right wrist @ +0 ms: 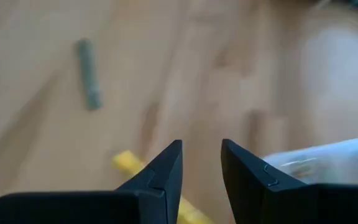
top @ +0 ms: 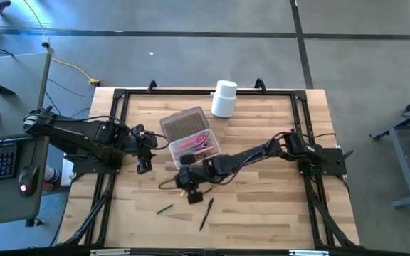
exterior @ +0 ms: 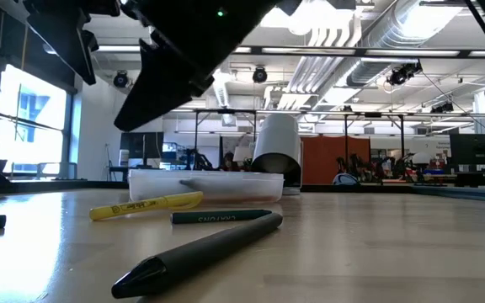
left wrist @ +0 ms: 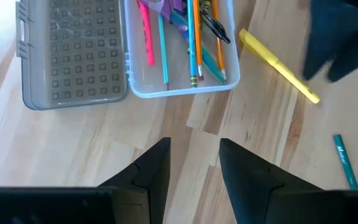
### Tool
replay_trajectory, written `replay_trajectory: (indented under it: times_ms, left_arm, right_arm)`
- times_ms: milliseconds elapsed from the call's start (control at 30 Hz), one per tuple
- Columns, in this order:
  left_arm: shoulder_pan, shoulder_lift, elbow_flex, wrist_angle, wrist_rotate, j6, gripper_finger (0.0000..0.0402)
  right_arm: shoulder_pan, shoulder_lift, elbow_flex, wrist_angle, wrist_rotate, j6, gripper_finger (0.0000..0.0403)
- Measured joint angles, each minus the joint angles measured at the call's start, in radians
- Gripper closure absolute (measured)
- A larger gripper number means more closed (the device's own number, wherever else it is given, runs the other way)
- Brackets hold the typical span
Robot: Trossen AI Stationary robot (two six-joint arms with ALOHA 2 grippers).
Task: Pick & place school supplies into a supply box
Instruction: Put the right green crayon into the black supply box
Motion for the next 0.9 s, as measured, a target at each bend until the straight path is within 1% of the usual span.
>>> replay_trajectory:
  times_ms: [167,333,400,467,533,600,800,900]
  left_arm:
    - [0.0,0.0,0.0,-0.002,0.0,0.004,0.0229]
    - [0.0,0.0,0.0,0.012,-0.003,0.006,0.0229]
    - [0.0,0.0,0.0,0.032,-0.003,0.007,0.0229]
    - [0.0,0.0,0.0,0.057,-0.003,0.013,0.0229]
    - [0.0,0.0,0.0,0.075,-0.003,0.025,0.0229]
    - [0.0,0.0,0.0,0.084,-0.003,0.026,0.0229]
    - [0.0,0.0,0.0,0.083,-0.002,0.026,0.0229]
    - [0.0,0.0,0.0,0.083,-0.002,0.026,0.0229]
  right_arm:
    - [0.063,0.0,-0.002,-0.039,-0.016,0.091,0.0313]
    - [0.128,0.0,-0.004,-0.113,-0.011,0.096,0.0311]
    - [0.148,0.001,-0.004,-0.151,0.018,0.119,0.031]
    - [0.164,0.002,-0.004,-0.183,0.082,0.151,0.031]
    - [0.173,0.002,-0.004,-0.213,0.14,0.179,0.031]
    - [0.173,0.002,-0.004,-0.241,0.16,0.188,0.031]
    - [0.162,0.003,-0.092,-0.238,0.107,0.183,0.031]
    - [0.153,0.003,-0.146,-0.231,0.125,0.174,0.0312]
